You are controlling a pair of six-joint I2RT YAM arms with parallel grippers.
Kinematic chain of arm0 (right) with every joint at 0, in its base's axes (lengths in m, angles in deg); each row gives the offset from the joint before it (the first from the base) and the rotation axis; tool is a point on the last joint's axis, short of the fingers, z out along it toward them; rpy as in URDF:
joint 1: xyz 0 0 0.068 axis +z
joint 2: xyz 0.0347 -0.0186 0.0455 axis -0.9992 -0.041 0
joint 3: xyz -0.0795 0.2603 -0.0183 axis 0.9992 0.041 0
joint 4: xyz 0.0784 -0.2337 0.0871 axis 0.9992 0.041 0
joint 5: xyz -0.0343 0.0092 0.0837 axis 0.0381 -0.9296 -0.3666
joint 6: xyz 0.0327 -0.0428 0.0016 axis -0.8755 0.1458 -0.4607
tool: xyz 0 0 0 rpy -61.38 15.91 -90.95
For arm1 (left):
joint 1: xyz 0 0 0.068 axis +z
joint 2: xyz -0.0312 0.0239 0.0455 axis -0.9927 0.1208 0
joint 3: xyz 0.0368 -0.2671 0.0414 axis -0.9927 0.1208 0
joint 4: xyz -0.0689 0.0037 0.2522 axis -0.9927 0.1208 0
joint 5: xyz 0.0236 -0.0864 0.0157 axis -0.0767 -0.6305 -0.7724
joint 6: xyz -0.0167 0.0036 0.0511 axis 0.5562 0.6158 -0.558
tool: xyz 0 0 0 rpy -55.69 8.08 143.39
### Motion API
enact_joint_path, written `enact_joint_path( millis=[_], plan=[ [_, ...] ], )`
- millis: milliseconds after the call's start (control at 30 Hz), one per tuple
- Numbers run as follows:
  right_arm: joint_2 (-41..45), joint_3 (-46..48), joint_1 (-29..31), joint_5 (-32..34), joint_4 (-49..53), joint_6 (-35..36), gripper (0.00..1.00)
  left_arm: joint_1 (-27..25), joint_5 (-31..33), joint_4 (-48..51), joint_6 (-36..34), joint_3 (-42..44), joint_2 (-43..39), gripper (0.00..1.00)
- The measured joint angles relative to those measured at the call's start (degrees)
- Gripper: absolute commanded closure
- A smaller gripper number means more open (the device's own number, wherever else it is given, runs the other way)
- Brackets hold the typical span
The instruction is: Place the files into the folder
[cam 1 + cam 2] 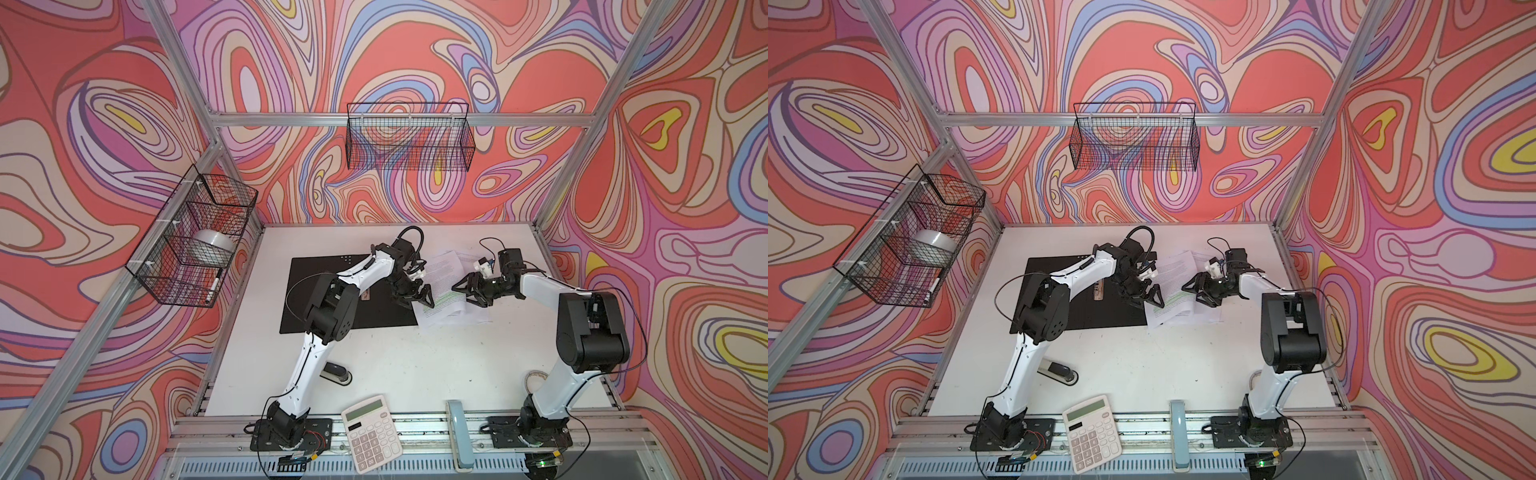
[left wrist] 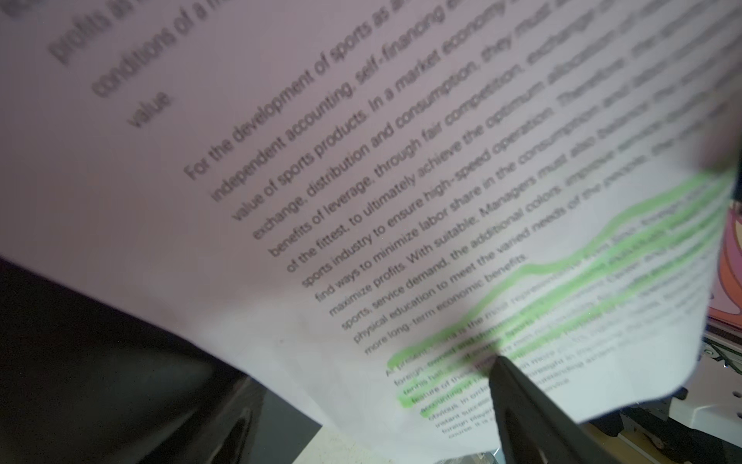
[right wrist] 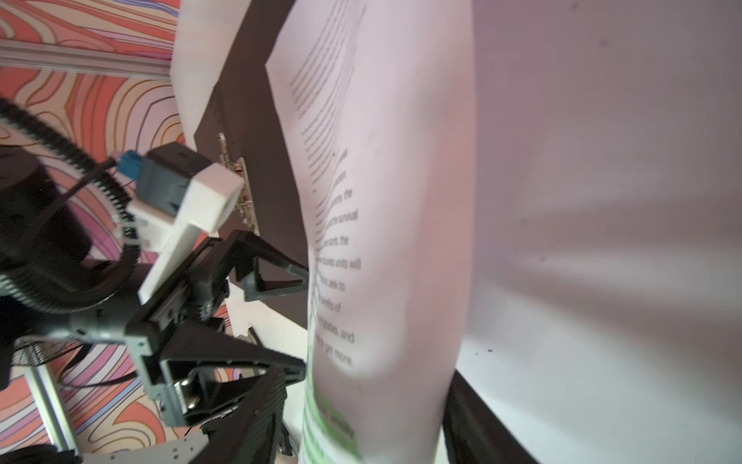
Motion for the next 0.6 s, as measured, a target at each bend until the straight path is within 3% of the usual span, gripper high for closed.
enact_joint_path(
  millis=[367, 533, 600],
  plan=[
    [2.2, 6.7, 0.1, -7.5, -15.7, -11.3, 0.39, 0.0, -3.7, 0.4, -0.6, 0.8, 0.0, 0.12],
    [3.0, 8.6, 0.1, -8.1, -18.6, -13.9, 0.50, 0.0, -4.7, 0.4, -0.9, 1.5, -0.1, 0.12],
    [4.2, 8.7, 0.1, -8.0, -18.5, -14.2, 0.60, 0.0, -4.7, 0.4, -1.2, 1.6, -0.2, 0.12]
  ],
)
